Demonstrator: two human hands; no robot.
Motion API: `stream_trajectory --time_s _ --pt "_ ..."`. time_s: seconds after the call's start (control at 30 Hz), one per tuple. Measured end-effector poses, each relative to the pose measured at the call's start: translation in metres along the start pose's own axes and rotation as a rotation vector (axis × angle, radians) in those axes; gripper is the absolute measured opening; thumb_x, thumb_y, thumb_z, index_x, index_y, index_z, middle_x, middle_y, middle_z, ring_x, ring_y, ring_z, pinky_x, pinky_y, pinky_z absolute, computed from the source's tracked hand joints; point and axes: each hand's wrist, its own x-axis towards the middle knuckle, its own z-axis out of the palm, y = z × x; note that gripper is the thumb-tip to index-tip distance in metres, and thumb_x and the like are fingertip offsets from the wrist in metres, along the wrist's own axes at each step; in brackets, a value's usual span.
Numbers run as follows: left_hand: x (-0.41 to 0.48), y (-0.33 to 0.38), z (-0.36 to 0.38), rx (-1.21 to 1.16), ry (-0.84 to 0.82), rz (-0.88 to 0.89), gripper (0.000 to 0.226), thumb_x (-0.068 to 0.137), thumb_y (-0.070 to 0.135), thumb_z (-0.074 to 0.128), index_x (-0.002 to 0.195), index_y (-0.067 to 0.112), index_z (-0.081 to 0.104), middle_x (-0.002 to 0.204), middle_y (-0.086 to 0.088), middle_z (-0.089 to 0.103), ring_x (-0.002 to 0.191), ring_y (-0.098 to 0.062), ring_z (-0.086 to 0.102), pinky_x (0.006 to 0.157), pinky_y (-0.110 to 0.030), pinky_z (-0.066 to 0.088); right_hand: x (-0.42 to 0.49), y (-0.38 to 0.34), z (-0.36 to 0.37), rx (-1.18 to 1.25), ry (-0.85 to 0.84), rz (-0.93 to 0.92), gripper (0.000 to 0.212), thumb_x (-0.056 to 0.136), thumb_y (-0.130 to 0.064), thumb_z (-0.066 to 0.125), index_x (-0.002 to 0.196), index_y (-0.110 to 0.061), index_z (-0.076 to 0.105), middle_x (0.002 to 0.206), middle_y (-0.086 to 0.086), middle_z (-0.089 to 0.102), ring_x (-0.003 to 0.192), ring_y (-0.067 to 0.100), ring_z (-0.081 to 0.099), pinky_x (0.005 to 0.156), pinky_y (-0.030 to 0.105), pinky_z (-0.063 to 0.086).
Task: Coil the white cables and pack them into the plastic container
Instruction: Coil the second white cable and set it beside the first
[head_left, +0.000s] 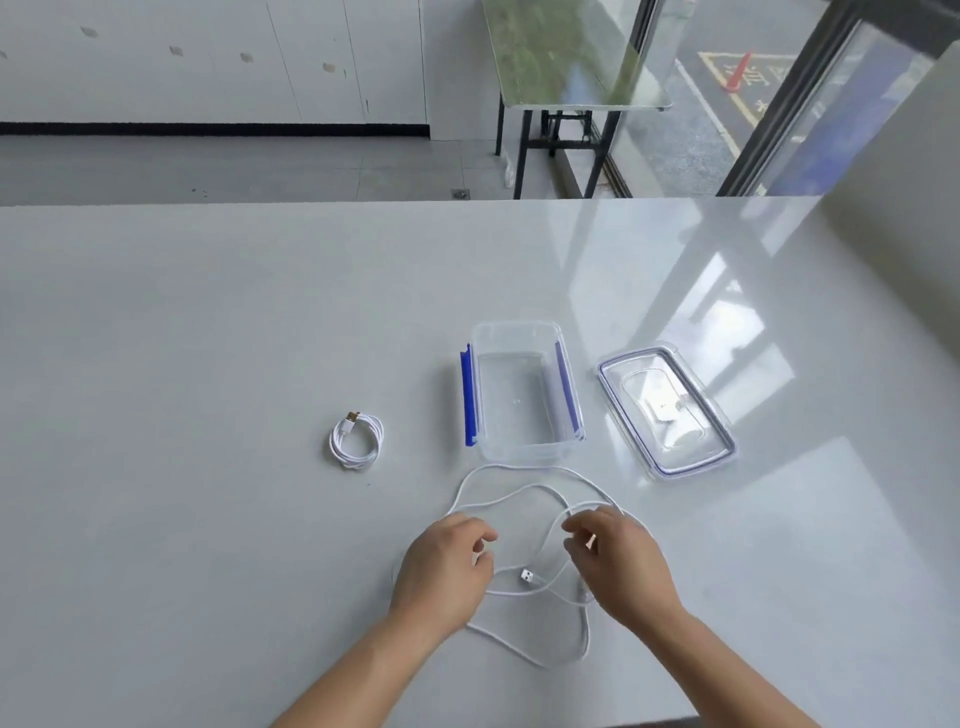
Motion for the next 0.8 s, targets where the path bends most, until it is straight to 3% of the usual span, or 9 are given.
stream_trajectory --time_s 0.13,0.3,0.43,0.5,0.57,0.63,0.7,0.73,0.8 --pt "0.007 0.006 0.019 0.274 -0.105 0.042 0.03 0.093 0.034 0.058 0.121 0.025 0.063 0.12 0.003 0.057 0.115 -0.02 0.055 0.088 -0.033 0.047 -0.003 0.009 -0.001 -0.083 0.001 0.004 0.017 0.089 -0.025 0.063 0.101 -0.034 0.071 0.096 -0.015 0.064 0.082 0.007 0.06 0.072 0.028 0.052" --pt "0.015 0.011 0.025 0.577 -0.153 0.088 0.023 0.093 0.013 0.046 0.106 0.016 0.066 0.112 -0.005 0.06 0.109 -0.028 0.055 0.082 -0.04 0.047 -0.005 0.014 0.0 0.019 -0.033 0.0 0.015 0.088 -0.024 0.065 0.098 -0.033 0.073 0.091 -0.015 0.064 0.075 0.004 0.059 0.072 0.024 0.05" --pt "0.013 0.018 0.017 0.551 -0.099 0.073 0.021 0.092 0.015 0.045 0.101 0.016 0.065 0.107 -0.002 0.065 0.104 -0.025 0.058 0.079 -0.039 0.047 -0.006 0.016 -0.003 0.031 -0.011 -0.042 0.022 0.088 -0.024 0.067 0.107 -0.034 0.07 0.102 -0.015 0.064 0.083 0.007 0.061 0.076 0.025 0.05" --pt "0.009 0.024 0.006 0.271 -0.029 0.035 0.016 0.091 0.017 0.051 0.092 0.018 0.067 0.091 0.004 0.068 0.089 -0.02 0.062 0.076 -0.036 0.049 -0.008 0.013 -0.005 -0.036 0.035 -0.173 0.041 0.086 -0.026 0.07 0.126 -0.034 0.063 0.12 -0.012 0.06 0.1 0.013 0.059 0.081 0.027 0.051" --pt "0.0 0.033 -0.01 -0.173 0.008 -0.062 0.012 0.085 0.014 0.064 0.079 0.02 0.072 0.071 0.006 0.069 0.069 -0.013 0.062 0.069 -0.028 0.053 -0.009 0.005 -0.008 -0.133 0.069 -0.315 0.055 0.086 -0.03 0.072 0.138 -0.037 0.054 0.139 -0.008 0.052 0.117 0.021 0.051 0.087 0.035 0.052" --pt "-0.01 0.046 -0.028 -0.612 0.004 -0.159 0.015 0.082 0.006 0.071 0.076 0.018 0.078 0.066 0.0 0.073 0.063 -0.013 0.065 0.065 -0.023 0.055 -0.006 -0.008 -0.018 -0.132 0.118 -0.434 0.043 0.087 -0.03 0.074 0.129 -0.031 0.064 0.141 -0.003 0.056 0.123 0.029 0.05 0.091 0.044 0.052" --pt "-0.017 0.057 -0.044 -0.985 -0.018 -0.198 0.007 0.081 0.006 0.075 0.083 0.011 0.08 0.07 -0.01 0.074 0.067 -0.022 0.066 0.067 -0.027 0.058 0.0 -0.022 -0.028 -0.037 0.133 -0.526 0.017 0.09 -0.023 0.072 0.106 -0.018 0.075 0.121 -0.001 0.071 0.116 0.031 0.059 0.09 0.046 0.052" --pt "-0.019 0.062 -0.052 -1.166 -0.049 -0.2 0.012 0.081 0.015 0.075 0.087 0.006 0.079 0.074 -0.014 0.073 0.069 -0.026 0.066 0.069 -0.031 0.059 0.001 -0.029 -0.034 0.026 0.119 -0.541 0.01 0.093 -0.021 0.069 0.097 -0.015 0.075 0.106 -0.001 0.075 0.106 0.028 0.064 0.086 0.044 0.053" --pt "-0.022 0.07 -0.064 -1.523 -0.148 -0.204 0.046 0.085 0.041 0.065 0.101 -0.001 0.075 0.087 -0.019 0.072 0.081 -0.029 0.068 0.078 -0.039 0.06 -0.001 -0.043 -0.041 0.165 0.073 -0.487 0.017 0.098 -0.022 0.061 0.086 -0.016 0.07 0.08 -0.004 0.071 0.082 0.019 0.065 0.075 0.04 0.053"
